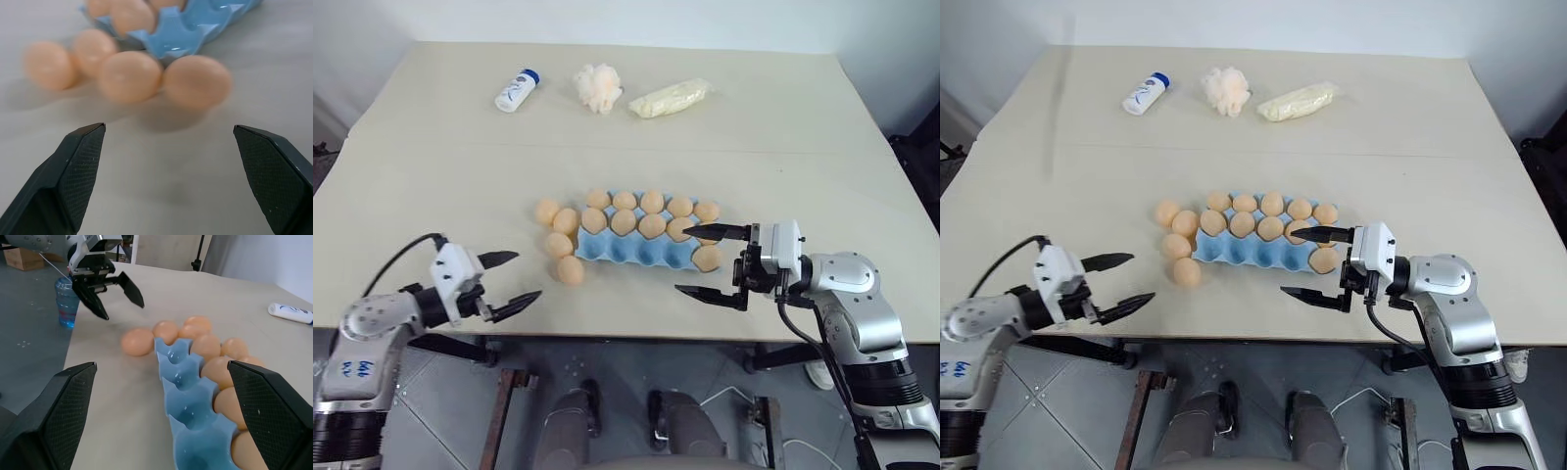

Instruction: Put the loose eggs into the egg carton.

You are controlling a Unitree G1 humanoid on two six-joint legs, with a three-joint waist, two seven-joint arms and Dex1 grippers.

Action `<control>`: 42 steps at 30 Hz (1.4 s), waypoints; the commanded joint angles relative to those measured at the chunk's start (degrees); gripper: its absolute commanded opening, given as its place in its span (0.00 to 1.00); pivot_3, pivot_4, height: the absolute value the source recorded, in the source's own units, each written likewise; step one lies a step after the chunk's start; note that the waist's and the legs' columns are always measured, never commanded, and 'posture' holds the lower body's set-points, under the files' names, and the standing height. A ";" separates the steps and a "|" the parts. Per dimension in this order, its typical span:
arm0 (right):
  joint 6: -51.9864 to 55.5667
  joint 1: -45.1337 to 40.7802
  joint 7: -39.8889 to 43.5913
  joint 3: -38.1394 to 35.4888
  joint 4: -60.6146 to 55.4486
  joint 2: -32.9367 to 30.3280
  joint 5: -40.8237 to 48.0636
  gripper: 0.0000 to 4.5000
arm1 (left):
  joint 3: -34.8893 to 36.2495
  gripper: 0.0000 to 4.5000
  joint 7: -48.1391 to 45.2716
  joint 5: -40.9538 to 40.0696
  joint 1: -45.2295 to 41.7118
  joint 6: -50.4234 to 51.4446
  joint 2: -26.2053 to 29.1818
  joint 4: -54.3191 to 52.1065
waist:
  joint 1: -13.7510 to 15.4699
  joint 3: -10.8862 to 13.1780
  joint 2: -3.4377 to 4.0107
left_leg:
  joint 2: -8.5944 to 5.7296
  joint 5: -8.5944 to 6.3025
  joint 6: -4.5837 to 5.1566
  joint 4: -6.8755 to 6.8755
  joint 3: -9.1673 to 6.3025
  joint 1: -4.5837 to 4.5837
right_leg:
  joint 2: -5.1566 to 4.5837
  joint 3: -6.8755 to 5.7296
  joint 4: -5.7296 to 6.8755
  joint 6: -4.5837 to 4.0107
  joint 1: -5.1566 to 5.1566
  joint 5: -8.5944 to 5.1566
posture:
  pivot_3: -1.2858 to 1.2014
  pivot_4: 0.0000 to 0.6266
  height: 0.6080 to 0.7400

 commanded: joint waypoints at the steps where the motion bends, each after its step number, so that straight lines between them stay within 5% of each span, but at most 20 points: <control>1: -0.67 0.95 -0.55 -1.42 -1.77 -0.70 0.58 1.00 | -3.57 0.99 2.48 0.25 0.90 2.62 -2.27 -5.07 | -0.03 0.00 0.00 | 0.01 0.00 0.00 -0.01 0.00 0.00 | 0.01 -0.05 0.01 -0.01 0.00 -0.01 | 0.52 0.24 1.00; 13: -0.19 3.55 -3.99 -1.44 -4.40 0.21 0.56 1.00 | -10.55 0.99 15.96 6.41 -0.97 5.22 -13.48 -4.83 | 0.35 0.00 0.01 | 0.14 -0.03 0.11 0.78 -0.01 0.06 | 0.11 -0.07 0.33 -0.18 0.28 0.31 | 0.52 0.24 1.00; 15: -0.37 3.65 -4.23 -1.39 -4.22 0.32 0.48 1.00 | -10.30 0.90 16.94 7.03 -1.16 4.30 -14.12 -4.29 | 0.52 -0.02 0.03 | 0.14 -0.04 0.09 0.51 0.01 -0.01 | 0.13 -0.06 -0.14 -0.81 0.25 0.39 | 0.52 0.24 1.00; 23: -0.98 4.58 -5.09 -1.30 -3.77 0.70 0.18 1.00 | -9.74 0.36 17.09 7.89 -1.65 1.99 -14.01 -3.10 | 1.02 -0.03 0.05 | 0.14 0.00 0.04 0.50 0.09 -0.06 | 0.13 0.02 -0.14 -0.66 0.09 0.53 | 0.52 0.24 1.00; 33: -1.14 7.81 -5.68 -2.71 -4.07 -0.36 0.19 1.00 | -3.58 0.36 7.10 1.05 0.28 -2.68 -8.27 -4.00 | 0.95 -0.03 0.06 | 0.27 -0.01 0.06 0.51 0.13 -0.04 | 0.19 -0.20 -0.14 -0.27 0.02 0.60 | 0.52 0.24 1.00; 42: -1.25 8.60 -6.51 -2.95 -4.60 -0.46 0.26 1.00 | -4.37 0.36 5.53 2.77 -0.86 -1.97 -6.82 -1.21 | 0.97 -0.04 0.08 | 0.28 -0.02 0.06 0.50 0.16 -0.05 | 0.17 -0.14 -0.17 -0.67 0.02 0.39 | 0.52 0.24 1.00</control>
